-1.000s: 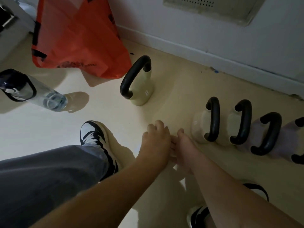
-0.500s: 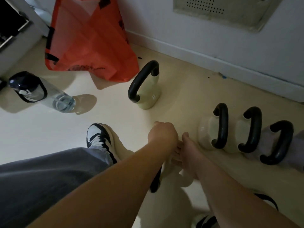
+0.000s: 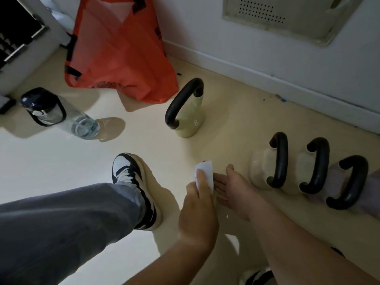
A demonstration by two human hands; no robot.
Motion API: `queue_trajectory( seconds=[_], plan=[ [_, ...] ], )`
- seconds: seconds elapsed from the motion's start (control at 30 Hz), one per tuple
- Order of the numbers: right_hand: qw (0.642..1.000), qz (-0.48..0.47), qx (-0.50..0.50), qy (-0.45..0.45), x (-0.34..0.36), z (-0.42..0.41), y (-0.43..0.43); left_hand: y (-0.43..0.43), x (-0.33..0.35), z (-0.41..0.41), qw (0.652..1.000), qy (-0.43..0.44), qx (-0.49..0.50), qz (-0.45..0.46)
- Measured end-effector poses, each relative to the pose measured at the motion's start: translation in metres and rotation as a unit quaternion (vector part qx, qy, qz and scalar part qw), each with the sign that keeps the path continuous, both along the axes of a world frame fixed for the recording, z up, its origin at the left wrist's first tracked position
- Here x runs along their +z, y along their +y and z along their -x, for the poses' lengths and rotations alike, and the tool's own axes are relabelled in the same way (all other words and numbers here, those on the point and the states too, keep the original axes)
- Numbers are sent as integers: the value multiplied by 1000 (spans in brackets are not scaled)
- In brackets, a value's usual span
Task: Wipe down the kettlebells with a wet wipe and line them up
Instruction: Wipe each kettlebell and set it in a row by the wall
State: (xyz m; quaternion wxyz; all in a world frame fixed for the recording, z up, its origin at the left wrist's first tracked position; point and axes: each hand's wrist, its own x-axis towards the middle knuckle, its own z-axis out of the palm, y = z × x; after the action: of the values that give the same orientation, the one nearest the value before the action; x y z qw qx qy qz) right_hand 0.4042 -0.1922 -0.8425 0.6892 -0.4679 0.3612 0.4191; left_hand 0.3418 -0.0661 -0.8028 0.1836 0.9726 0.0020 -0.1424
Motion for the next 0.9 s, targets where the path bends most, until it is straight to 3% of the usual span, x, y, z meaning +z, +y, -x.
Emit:
queue_trajectory(
  seconds=[0.1,0.17,0.27,0.33,0.4,0.47,0.6,0.7,0.8,0.9],
  plan=[
    [998,-37,-35,24,-6,-2,3,-3,5,-36,996,0,-58,-70],
    [998,-23,-49,17,-10,1,4,-12,2,-80,989,63,-100,-86],
    [998,40,-39,-19,2,3,5,-26,7,-140,950,306,-37,-49],
    [999,40,-12,-29,11,2,6,-23,5,-152,916,377,105,86],
    [999,46,-6,-27,8,-3,5,-17,3,-141,905,338,194,171],
    [999,51,-9,-16,2,-3,2,-14,7,-113,916,265,218,208],
    [992,117,27,-35,10,-7,7,5,12,-24,967,70,116,217],
    [985,161,28,-56,22,-13,23,12,12,30,975,-7,68,213],
    [978,180,42,-100,34,-22,33,15,5,28,972,4,100,211],
    [970,181,83,-141,44,-27,29,26,6,6,967,76,32,240]
  ],
)
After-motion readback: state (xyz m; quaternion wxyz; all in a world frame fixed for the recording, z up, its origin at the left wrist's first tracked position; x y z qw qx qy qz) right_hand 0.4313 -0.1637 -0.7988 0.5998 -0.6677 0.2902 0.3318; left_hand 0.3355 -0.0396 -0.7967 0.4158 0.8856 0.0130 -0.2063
